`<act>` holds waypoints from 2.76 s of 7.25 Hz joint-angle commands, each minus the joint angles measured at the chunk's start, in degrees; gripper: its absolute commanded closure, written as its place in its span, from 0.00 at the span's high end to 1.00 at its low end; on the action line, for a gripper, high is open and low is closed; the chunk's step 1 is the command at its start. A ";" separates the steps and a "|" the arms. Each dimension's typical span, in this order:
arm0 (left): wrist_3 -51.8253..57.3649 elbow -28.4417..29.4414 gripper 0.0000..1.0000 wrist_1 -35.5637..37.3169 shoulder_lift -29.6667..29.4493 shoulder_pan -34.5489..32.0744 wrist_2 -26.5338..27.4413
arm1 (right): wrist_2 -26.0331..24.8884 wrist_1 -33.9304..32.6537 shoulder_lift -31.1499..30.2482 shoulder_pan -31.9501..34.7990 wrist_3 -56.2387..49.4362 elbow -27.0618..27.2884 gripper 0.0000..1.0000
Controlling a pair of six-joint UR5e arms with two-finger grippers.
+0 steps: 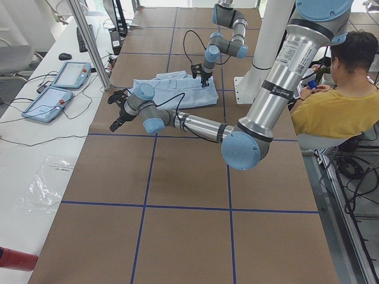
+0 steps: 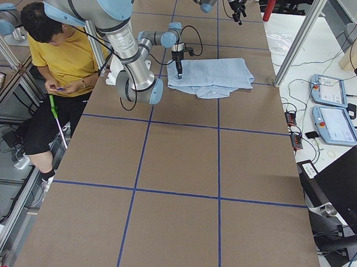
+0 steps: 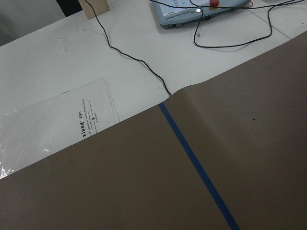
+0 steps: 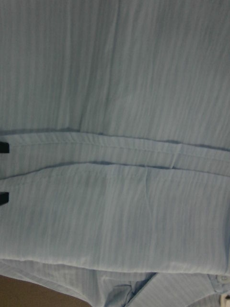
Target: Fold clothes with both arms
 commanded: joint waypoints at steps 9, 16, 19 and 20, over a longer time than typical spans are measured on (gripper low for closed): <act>0.07 0.05 1.00 0.00 0.09 0.00 -0.04 | -0.01 0.70 -0.24 -1.48 0.88 -0.02 0.38; -0.02 -0.12 1.00 0.00 0.09 0.17 0.05 | -0.63 0.00 -15.67 1.59 0.79 19.36 0.00; -0.02 -0.12 1.00 0.09 0.09 0.17 -0.04 | -0.89 0.53 -20.79 3.44 4.11 21.78 0.11; -0.02 -0.21 1.00 0.00 0.09 0.17 -0.04 | -0.89 0.70 -22.03 3.79 6.83 21.69 0.23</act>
